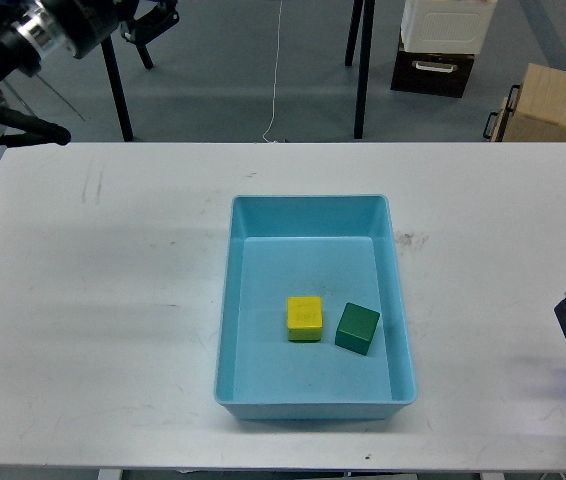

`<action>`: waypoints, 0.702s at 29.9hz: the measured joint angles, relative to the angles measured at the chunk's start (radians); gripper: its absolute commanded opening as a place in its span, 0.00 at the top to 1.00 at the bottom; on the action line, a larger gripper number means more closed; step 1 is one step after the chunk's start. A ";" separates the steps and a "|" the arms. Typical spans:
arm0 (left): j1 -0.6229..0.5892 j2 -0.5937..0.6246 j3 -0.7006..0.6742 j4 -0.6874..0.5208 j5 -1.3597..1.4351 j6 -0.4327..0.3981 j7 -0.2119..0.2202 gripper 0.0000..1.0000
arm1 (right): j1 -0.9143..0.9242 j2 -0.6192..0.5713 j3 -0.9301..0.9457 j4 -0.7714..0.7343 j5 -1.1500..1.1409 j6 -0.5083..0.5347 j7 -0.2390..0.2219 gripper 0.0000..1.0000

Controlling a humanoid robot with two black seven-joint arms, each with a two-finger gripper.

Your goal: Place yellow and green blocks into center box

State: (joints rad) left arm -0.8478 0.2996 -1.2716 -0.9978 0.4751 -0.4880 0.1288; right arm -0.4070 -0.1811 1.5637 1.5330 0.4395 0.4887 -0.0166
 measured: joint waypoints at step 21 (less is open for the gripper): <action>1.131 -0.299 -0.393 -0.719 -0.372 -0.001 -0.042 0.00 | 0.004 -0.016 0.019 0.052 -0.006 0.000 0.005 0.00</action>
State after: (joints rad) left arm 0.2827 0.0003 -1.6648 -1.7164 0.1030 -0.4888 0.0864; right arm -0.4025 -0.1970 1.5826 1.5847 0.4337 0.4887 -0.0121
